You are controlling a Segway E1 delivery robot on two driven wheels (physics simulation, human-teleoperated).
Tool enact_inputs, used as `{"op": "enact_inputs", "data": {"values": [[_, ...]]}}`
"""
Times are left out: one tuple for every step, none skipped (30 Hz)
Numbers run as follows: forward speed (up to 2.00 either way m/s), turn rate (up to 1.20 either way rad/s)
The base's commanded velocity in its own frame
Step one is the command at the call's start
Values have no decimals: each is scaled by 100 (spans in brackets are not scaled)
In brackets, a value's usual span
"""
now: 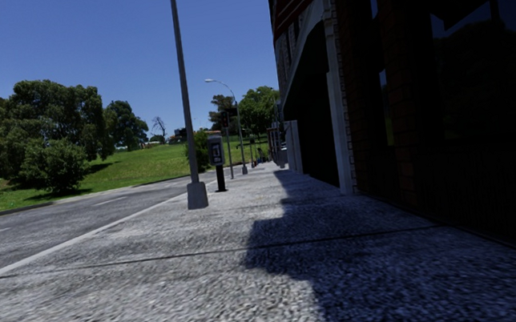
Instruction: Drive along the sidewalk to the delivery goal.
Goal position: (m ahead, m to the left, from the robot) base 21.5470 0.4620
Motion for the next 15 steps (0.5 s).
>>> {"op": "enact_inputs", "data": {"values": [[200,0],[200,0],[200,0],[200,0],[200,0],[200,0],[200,0],[200,0],[200,0],[200,0],[200,0],[200,0],[200,0],[200,0],[200,0]]}}
